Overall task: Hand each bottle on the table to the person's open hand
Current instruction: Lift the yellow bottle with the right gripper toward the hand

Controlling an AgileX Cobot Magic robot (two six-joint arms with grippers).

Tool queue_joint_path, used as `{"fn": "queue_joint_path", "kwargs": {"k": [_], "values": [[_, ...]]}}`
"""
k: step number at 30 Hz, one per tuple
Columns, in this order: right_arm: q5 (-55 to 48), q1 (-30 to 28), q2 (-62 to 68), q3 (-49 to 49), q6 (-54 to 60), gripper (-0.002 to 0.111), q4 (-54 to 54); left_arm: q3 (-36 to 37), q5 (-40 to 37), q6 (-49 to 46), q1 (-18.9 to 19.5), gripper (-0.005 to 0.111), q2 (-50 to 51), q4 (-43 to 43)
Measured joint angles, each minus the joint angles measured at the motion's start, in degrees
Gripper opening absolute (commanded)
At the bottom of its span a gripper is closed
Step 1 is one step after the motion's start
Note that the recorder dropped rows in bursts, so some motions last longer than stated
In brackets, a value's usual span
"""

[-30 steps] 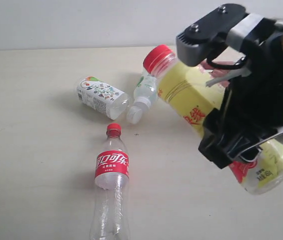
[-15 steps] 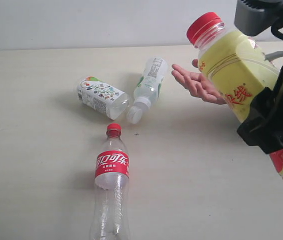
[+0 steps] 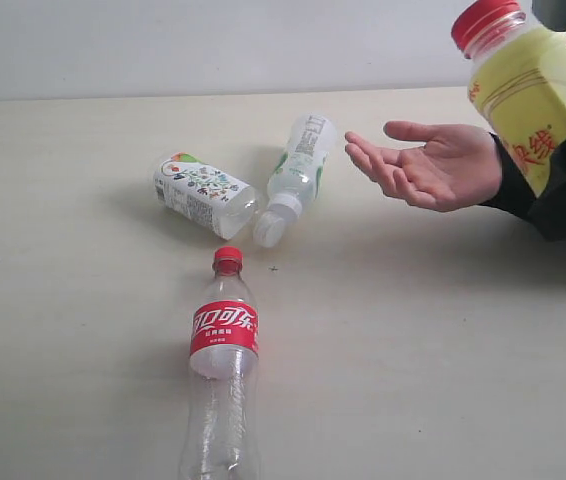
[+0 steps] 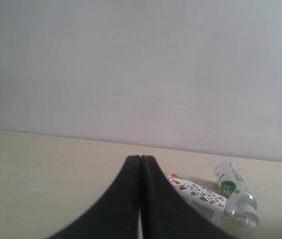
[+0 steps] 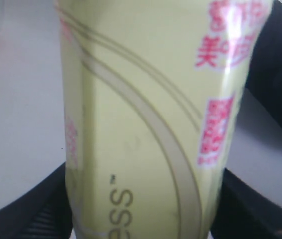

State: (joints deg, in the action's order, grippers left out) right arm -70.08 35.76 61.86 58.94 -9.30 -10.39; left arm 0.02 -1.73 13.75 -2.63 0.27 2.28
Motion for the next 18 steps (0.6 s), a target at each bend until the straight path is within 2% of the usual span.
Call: {"fn": "queue_joint_path", "kwargs": {"k": [8,14,18], "values": [[0.6,-6.6,3.1,0.0,5.0,0.0,1.9,0.0,0.0,0.0,0.0,0.0,0.0,0.0],[5.4,-7.9,11.1,0.0,7.1,0.0,4.5,0.0,0.0,0.0,0.0,0.0,0.0,0.0],[5.7,-9.5,19.6,4.2,8.4,0.0,6.6,0.0,0.0,0.0,0.0,0.0,0.0,0.0]]}}
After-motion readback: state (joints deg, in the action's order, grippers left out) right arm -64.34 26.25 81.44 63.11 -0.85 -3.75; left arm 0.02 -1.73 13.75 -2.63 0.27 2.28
